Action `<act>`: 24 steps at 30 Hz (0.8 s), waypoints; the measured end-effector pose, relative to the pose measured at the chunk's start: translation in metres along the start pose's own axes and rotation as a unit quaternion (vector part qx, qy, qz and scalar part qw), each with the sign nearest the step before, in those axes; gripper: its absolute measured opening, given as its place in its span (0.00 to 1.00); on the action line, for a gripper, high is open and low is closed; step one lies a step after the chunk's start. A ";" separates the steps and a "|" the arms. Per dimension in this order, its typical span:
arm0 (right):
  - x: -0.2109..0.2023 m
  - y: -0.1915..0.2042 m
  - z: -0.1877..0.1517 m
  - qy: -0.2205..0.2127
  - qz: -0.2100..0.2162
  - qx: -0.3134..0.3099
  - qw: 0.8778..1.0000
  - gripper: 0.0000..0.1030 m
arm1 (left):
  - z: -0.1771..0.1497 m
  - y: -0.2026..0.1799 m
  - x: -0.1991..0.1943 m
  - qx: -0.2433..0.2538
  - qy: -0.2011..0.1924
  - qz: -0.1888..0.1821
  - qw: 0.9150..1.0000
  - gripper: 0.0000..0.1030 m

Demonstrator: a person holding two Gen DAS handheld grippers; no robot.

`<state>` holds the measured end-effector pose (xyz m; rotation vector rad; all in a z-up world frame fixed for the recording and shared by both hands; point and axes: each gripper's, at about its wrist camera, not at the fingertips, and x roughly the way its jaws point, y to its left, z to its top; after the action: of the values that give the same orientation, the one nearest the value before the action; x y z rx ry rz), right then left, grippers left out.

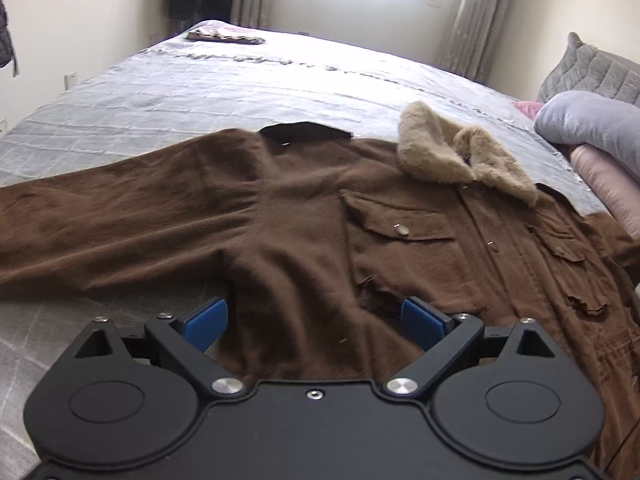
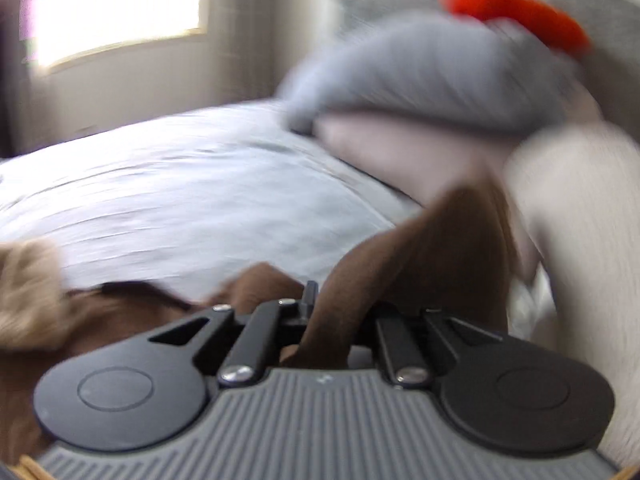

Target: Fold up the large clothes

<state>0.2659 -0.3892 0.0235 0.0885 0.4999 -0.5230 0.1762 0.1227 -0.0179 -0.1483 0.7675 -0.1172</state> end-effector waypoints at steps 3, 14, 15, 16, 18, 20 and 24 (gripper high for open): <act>-0.031 0.045 -0.001 -0.014 0.088 -0.093 0.992 0.07 | 0.001 -0.009 0.001 0.004 -0.002 -0.014 1.000 0.91; -0.026 0.145 -0.113 0.129 0.230 -0.272 0.925 0.10 | -0.023 -0.024 0.017 0.003 0.031 -0.029 0.999 0.91; -0.029 0.140 -0.117 0.115 0.235 -0.263 0.929 0.10 | -0.025 -0.025 0.018 0.009 0.032 -0.028 0.999 0.91; -0.030 0.137 -0.116 0.113 0.237 -0.251 0.932 0.11 | -0.028 -0.026 0.016 0.015 0.031 -0.026 0.999 0.91; -0.038 0.124 -0.107 0.135 0.255 -0.218 0.932 0.36 | -0.030 -0.026 0.013 0.024 0.029 -0.028 0.999 0.91; -0.051 0.108 -0.096 0.144 0.267 -0.188 0.934 0.67 | -0.030 -0.024 0.011 0.021 0.028 -0.033 0.999 0.91; -0.078 0.069 -0.074 0.137 0.279 -0.146 0.939 0.72 | -0.030 -0.020 0.008 0.014 0.026 -0.040 0.999 0.92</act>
<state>0.2095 -0.2784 -0.0073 0.0164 0.7865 0.1276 0.1600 0.0994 -0.0412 -0.1489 0.8122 -0.2077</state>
